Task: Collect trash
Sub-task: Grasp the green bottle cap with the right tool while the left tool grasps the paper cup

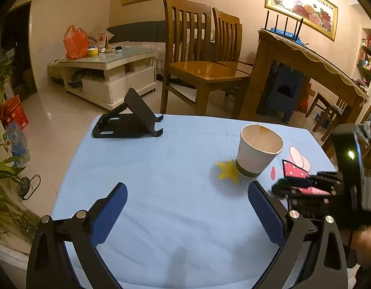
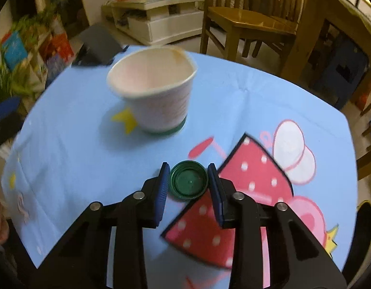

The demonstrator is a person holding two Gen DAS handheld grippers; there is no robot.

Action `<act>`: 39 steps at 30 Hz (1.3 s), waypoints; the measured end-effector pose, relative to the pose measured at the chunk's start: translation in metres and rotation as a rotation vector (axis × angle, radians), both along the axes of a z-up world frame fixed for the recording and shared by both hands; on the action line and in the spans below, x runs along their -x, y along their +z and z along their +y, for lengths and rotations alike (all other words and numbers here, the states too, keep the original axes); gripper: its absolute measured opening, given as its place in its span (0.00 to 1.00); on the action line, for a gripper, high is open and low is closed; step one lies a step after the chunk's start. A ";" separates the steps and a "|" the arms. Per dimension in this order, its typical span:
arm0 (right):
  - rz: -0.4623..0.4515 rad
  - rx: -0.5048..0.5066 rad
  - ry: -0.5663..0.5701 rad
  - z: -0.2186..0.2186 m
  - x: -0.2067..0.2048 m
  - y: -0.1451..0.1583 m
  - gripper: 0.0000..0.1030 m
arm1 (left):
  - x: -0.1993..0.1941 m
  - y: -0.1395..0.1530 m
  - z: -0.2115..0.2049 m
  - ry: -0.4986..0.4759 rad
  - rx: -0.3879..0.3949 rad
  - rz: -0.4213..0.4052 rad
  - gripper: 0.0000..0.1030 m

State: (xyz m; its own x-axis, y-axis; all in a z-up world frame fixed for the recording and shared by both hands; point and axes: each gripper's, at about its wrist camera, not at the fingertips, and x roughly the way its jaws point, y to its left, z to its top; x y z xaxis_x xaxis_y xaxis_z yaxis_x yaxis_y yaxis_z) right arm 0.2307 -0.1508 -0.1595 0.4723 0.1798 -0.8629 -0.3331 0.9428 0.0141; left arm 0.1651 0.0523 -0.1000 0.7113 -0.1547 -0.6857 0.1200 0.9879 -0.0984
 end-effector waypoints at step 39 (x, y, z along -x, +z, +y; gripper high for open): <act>-0.142 -0.262 -0.232 -0.143 0.099 0.037 0.31 | -0.050 -0.023 -0.113 -0.102 -0.028 0.023 0.56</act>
